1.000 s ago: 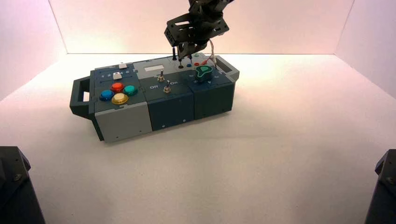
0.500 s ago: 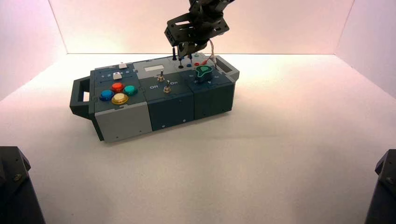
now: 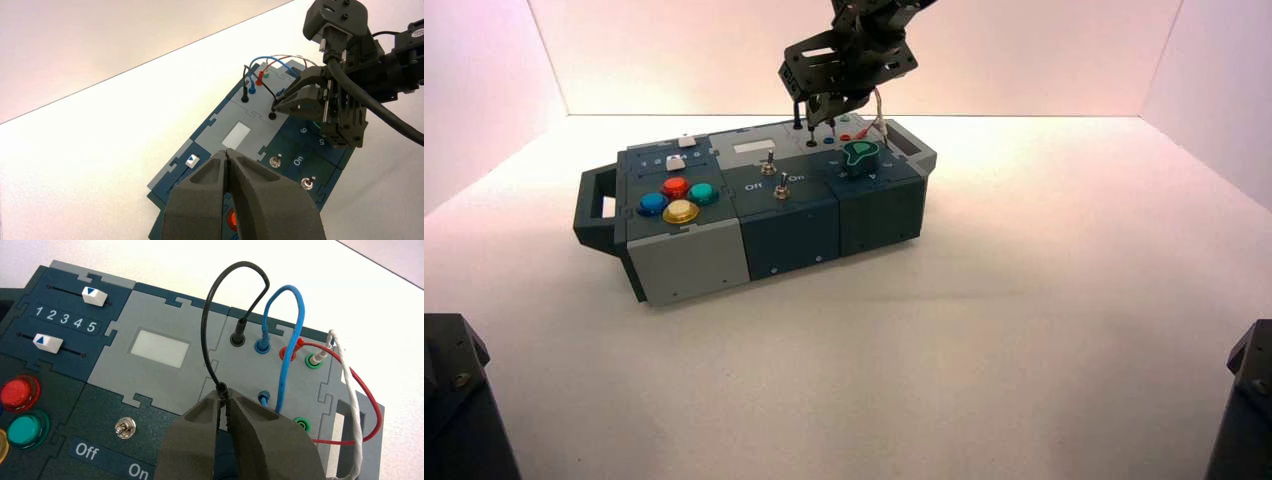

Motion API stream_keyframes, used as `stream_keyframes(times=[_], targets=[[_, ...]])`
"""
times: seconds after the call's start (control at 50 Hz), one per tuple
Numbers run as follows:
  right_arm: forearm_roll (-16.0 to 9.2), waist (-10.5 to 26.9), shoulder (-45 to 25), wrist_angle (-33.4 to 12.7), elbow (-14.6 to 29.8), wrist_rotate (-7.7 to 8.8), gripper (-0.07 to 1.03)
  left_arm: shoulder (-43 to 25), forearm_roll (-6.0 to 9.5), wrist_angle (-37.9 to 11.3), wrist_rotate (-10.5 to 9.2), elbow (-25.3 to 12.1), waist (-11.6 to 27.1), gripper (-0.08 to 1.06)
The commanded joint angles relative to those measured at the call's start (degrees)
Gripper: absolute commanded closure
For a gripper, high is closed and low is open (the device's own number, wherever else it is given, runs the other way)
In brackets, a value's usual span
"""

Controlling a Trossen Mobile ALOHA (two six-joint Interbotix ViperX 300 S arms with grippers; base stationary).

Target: Insert the black wire.

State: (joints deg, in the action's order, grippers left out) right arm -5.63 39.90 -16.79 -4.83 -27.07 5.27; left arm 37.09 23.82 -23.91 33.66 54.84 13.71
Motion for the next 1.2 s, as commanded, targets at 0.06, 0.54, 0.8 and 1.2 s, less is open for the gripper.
stream_keyframes(times=[0.06, 0.54, 0.8, 1.2], targets=[[-0.44, 0.18, 0.88, -0.09, -0.35, -0.26, 0.98, 0.35, 0.00, 0.53, 0.00, -0.62, -0.18, 1.01], [-0.35, 0.53, 2.11, -0.26, 0.97, -0.26, 0.98, 0.26, -0.09, 0.53, 0.00, -0.62, -0.18, 1.01], [-0.35, 0.35, 3.08, -0.88, 1.49, -0.26, 0.98, 0.35, -0.09, 0.53, 0.00, -0.62, -0.18, 1.01], [-0.26, 0.53, 2.99, -0.79, 1.76, -0.18, 0.98, 0.26, 0.00, 0.62, 0.00, -0.53, -0.18, 1.01]])
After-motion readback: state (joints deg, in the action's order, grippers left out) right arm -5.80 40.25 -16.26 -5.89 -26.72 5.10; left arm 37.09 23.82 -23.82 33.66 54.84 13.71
